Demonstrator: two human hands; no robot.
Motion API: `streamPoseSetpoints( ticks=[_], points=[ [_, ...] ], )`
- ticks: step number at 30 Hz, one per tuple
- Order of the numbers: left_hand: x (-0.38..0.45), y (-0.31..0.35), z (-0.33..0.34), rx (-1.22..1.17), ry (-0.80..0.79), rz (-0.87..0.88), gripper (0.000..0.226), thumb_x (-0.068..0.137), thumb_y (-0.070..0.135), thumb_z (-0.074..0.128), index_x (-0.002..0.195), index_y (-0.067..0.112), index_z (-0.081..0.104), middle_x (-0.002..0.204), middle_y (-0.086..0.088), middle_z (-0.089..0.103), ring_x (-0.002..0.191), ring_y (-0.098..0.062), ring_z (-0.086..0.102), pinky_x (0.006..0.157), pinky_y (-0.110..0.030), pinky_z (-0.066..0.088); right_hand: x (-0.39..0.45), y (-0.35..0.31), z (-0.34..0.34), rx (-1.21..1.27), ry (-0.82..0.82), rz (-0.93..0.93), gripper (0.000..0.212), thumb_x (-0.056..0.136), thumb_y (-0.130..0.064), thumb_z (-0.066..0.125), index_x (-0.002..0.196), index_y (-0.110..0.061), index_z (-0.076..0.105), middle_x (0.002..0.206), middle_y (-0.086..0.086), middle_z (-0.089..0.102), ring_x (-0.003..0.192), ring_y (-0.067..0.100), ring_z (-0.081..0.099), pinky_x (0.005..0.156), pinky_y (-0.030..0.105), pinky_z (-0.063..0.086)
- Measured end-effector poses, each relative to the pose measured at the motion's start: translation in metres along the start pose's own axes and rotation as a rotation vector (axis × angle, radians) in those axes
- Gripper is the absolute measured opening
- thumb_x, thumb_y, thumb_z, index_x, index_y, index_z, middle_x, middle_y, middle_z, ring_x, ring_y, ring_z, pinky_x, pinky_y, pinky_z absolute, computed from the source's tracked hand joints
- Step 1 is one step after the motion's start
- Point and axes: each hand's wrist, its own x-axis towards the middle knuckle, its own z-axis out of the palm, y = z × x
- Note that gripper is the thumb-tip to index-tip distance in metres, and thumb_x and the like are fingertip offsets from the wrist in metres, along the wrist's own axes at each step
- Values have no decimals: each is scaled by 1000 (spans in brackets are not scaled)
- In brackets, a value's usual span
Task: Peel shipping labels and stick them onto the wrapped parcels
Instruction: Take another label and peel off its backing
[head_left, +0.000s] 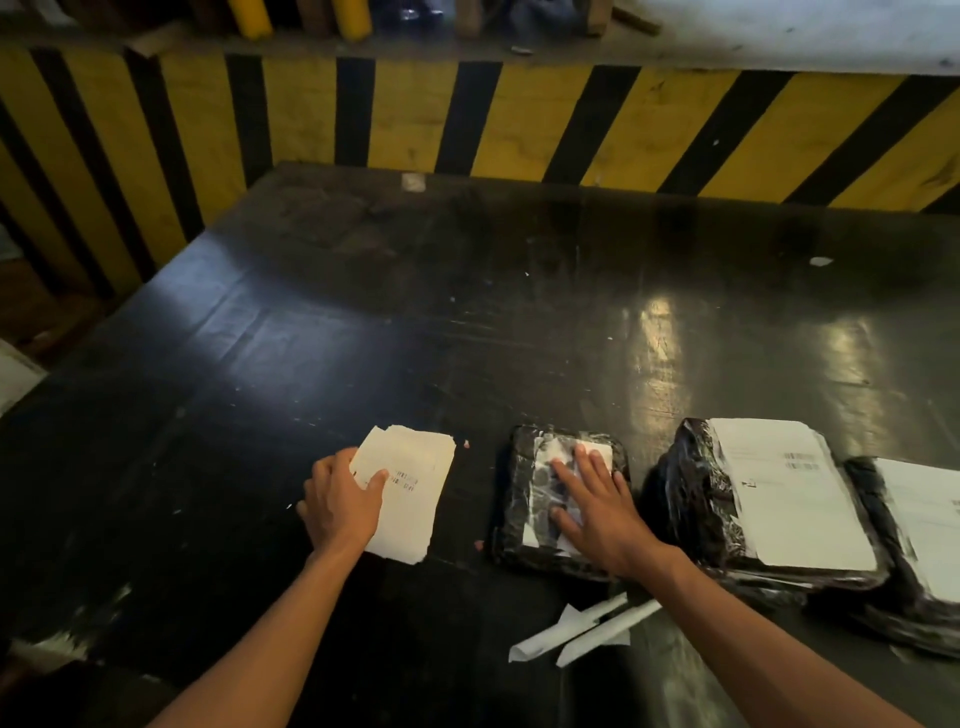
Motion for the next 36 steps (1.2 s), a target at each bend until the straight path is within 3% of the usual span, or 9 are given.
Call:
streamPoseSetpoints(
  ticks=[4, 7, 9, 15, 17, 20, 24, 28, 36],
  points=[
    [-2, 22, -24, -179, 41, 80, 14, 96, 37, 56, 101, 24, 56, 113, -5, 64, 98, -21, 58, 96, -44, 43, 3, -1, -5, 109, -27, 18, 66, 101, -45, 42, 156, -32, 10, 165, 3, -14, 151, 22, -18, 121, 45, -7],
    [-9, 59, -54, -406, -66, 177, 10, 99, 31, 54, 99, 22, 56, 106, 0, 64, 88, -15, 59, 69, -27, 48, 6, -7, -18, 367, 79, 64, 52, 98, -37, 54, 147, -24, 42, 164, 7, 16, 152, 24, 7, 123, 43, 11],
    [-16, 87, -76, -546, -127, 240, 11, 98, 32, 55, 100, 22, 58, 102, 5, 66, 87, -13, 62, 65, -25, 48, 2, -17, -35, 528, 216, 84, 42, 97, -35, 57, 137, -25, 54, 157, 5, 33, 149, 22, 22, 119, 41, 22],
    [-32, 154, -116, -878, -398, 397, 7, 96, 30, 57, 100, 27, 62, 94, 7, 73, 85, -21, 71, 68, -37, 61, -24, -71, -117, 1458, 190, 33, 31, 97, -35, 56, 120, -18, 67, 113, 3, 73, 100, 17, 70, 91, 37, 53],
    [-34, 168, -120, -885, -447, 460, 8, 97, 27, 57, 100, 23, 63, 93, 6, 74, 85, -21, 72, 69, -36, 61, -34, -80, -139, 1635, 211, -13, 26, 93, -27, 60, 110, -8, 67, 94, 8, 75, 79, 16, 70, 80, 37, 53],
    [-38, 181, -115, -842, -425, 527, 7, 94, 26, 61, 100, 25, 63, 95, 8, 72, 89, -18, 70, 77, -37, 61, -46, -85, -157, 1719, 295, -36, 9, 93, -15, 61, 90, -9, 65, 89, 14, 71, 75, 20, 69, 69, 31, 56],
    [-59, 191, -104, -627, -19, 751, 32, 82, 32, 73, 109, 36, 56, 110, 9, 52, 100, -11, 52, 81, -20, 46, -55, -83, -163, 1763, 350, 26, 6, 90, -15, 66, 87, -11, 68, 91, 18, 68, 76, 24, 66, 66, 29, 55],
    [-94, 201, -103, -722, -221, 929, 19, 85, 21, 73, 100, 30, 64, 90, 6, 61, 79, -15, 61, 66, -22, 53, -60, -84, -164, 1864, 295, 2, 3, 87, -14, 67, 89, -11, 66, 81, 13, 65, 73, 21, 64, 73, 32, 55],
    [-94, 198, -101, -752, -239, 919, 17, 87, 23, 71, 100, 33, 66, 87, 6, 62, 79, -16, 62, 68, -26, 57, -66, -77, -163, 1856, 179, -81, 11, 94, -15, 60, 93, -8, 67, 99, 19, 69, 89, 26, 69, 83, 36, 58]
  ],
)
